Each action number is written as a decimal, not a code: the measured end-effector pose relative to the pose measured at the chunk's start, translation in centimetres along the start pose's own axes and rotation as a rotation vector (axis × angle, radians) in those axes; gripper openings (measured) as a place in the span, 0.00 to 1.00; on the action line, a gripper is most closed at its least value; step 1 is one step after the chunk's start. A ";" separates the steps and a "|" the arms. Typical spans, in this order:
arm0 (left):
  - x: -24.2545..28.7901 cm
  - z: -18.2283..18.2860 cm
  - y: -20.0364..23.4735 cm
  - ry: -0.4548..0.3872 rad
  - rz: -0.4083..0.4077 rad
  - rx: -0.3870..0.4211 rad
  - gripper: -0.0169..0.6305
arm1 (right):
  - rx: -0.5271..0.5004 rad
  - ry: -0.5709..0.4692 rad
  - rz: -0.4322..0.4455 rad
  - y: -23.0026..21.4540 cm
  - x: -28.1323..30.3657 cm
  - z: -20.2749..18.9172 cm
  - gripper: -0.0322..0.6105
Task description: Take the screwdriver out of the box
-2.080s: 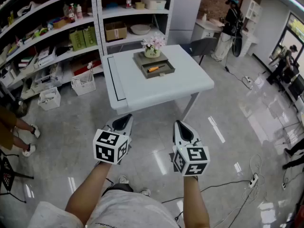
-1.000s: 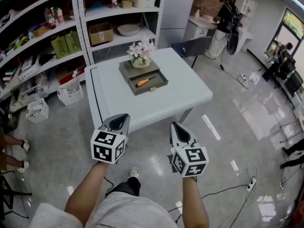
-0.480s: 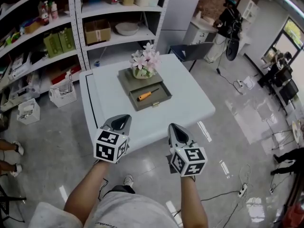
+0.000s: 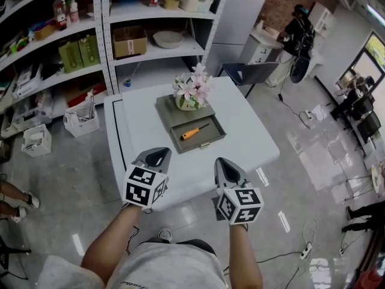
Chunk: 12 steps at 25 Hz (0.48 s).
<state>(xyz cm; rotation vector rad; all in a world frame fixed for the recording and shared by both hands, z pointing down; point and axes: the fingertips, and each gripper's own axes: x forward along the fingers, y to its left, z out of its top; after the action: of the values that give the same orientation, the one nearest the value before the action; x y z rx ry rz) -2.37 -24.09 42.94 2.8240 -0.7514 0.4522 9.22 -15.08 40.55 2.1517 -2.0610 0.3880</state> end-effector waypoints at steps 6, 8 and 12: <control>2.7 0.3 0.5 0.015 -0.007 0.006 0.03 | 0.001 -0.003 0.011 -1.6 1.9 0.3 0.06; 3.8 0.3 0.5 0.026 -0.010 0.013 0.03 | 0.001 -0.003 0.014 -2.4 2.6 0.5 0.06; 6.3 0.1 0.6 0.052 -0.009 0.022 0.03 | -0.005 -0.005 0.038 -4.2 4.2 0.7 0.06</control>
<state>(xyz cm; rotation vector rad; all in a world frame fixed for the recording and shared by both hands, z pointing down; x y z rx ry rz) 2.55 -27.45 44.97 2.8225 -0.7281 0.5331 13.61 -19.12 41.36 2.1157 -2.1057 0.3825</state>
